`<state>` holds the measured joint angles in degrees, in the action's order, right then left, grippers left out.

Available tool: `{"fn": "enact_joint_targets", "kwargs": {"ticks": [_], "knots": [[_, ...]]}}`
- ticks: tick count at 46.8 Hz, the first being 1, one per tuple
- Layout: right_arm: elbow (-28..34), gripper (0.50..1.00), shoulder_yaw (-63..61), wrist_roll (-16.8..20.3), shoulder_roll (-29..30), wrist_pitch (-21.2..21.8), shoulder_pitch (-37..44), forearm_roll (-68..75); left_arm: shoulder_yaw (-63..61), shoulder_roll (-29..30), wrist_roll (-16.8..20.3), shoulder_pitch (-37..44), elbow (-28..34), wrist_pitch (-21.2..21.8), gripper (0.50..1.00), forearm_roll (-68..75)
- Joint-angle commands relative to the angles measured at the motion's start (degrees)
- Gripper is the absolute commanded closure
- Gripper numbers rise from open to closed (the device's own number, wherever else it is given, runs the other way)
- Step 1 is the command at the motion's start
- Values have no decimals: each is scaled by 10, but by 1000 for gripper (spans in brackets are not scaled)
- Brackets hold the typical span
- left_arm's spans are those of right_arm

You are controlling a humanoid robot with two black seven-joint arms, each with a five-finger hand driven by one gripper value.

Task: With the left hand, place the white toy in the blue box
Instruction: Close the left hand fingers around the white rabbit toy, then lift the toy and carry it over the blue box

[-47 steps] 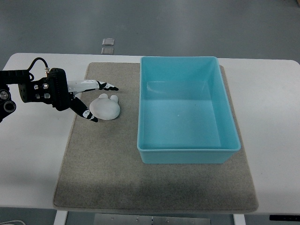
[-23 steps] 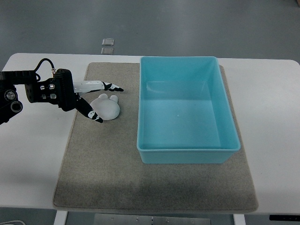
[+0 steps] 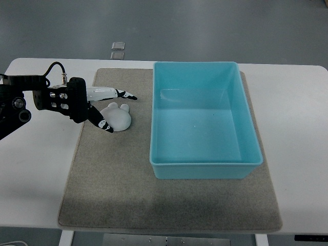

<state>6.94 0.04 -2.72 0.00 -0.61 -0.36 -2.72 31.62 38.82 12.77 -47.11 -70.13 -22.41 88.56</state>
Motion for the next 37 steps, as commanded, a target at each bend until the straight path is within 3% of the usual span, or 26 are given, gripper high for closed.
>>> {"fn": "enact_joint_targets", "kwargs": {"ticks": [1, 5, 11, 14, 24, 37], "knots": [[0, 564, 0, 0, 0, 0, 0, 0, -2, 0, 1, -1, -1, -1, 578, 14], [0, 564, 0, 0, 0, 0, 0, 0, -3, 0, 1, -1, -3, -1, 619, 28], [0, 564, 0, 0, 0, 0, 0, 0, -13, 0, 1, 0, -2, -1, 733, 32], [0, 564, 0, 0, 0, 0, 0, 0, -16, 1, 1, -1, -2, -1, 816, 32], [0, 564, 0, 0, 0, 0, 1, 0, -15, 4, 1, -12, 0, -1, 990, 38], [0, 564, 0, 0, 0, 0, 0, 0, -5, 17, 1, -27, -4, 1, 1000, 34]]}}
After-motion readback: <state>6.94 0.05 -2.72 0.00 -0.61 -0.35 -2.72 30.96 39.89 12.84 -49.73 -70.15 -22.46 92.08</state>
